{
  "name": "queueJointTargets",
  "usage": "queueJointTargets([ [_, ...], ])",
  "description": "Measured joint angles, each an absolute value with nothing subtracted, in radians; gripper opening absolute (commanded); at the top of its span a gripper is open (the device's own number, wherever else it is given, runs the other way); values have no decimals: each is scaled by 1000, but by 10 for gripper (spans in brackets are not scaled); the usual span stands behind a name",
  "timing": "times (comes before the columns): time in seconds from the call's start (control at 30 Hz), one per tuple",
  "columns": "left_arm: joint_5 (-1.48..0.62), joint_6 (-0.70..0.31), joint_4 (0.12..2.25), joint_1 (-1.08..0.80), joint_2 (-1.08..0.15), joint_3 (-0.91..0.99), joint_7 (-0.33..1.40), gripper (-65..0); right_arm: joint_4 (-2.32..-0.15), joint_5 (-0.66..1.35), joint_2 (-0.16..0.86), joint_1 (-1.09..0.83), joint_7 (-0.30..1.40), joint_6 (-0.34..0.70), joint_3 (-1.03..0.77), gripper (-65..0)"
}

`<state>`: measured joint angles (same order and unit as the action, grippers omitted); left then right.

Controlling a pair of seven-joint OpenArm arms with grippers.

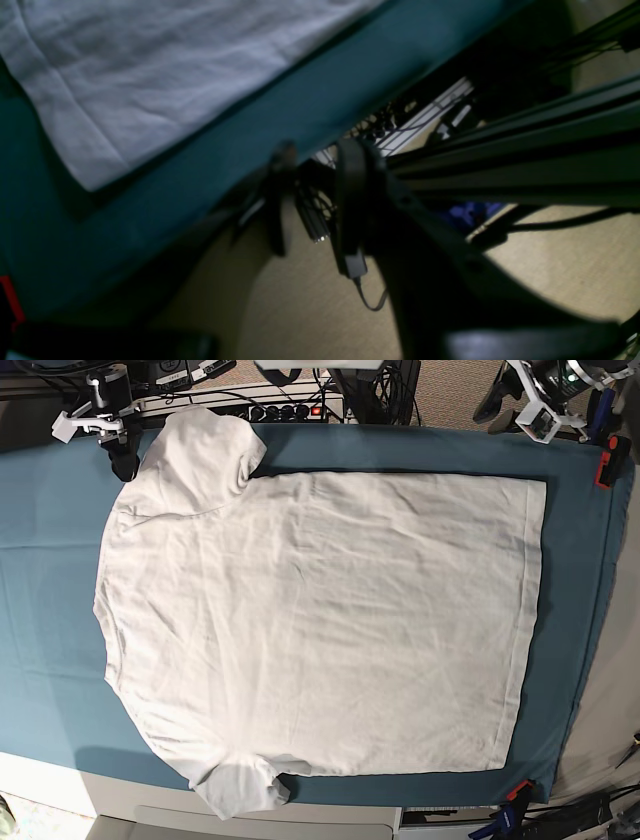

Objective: Fold the T-shirt properly
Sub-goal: 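Lower the right gripper onto the shirt edge at the shoulder and grasp, then move the left gripper to the hem corner of that edge and grasp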

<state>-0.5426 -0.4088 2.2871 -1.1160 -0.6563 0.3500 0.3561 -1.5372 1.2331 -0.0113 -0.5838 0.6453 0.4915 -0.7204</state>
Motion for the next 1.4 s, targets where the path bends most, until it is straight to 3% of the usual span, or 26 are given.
queueJointTargets([
  [0.4,-543,-409,2287,-1116,-657,350,360,-492,-1535,1285,-12,-590,737,563,-712,-392],
  [0.5,-543,-409,2287,-1116,-657,350,360,-492,-1535,1283,-11,-590,749,562,-712,-468],
  [0.6,-539,-409,2287,-1116,-657,350,359,-492,-1531,1251,-12,-591,760,558,-712,-642],
  [0.63,-514,-409,2287,-1116,-657,350,353,-492,-1530,1248,-13,-590,762,554,-711,-650],
  [0.8,-464,-387,2287,-1106,-656,350,341,-492,-1530,1246,-14,-591,762,555,-711,-650],
  [0.97,-471,-155,2280,-990,-653,350,439,-454,-1530,1247,-14,-591,763,555,-711,-650],
  [1.4,-755,-181,1948,-749,-645,348,567,-454,-1531,1224,-14,-590,762,562,-711,-650],
])
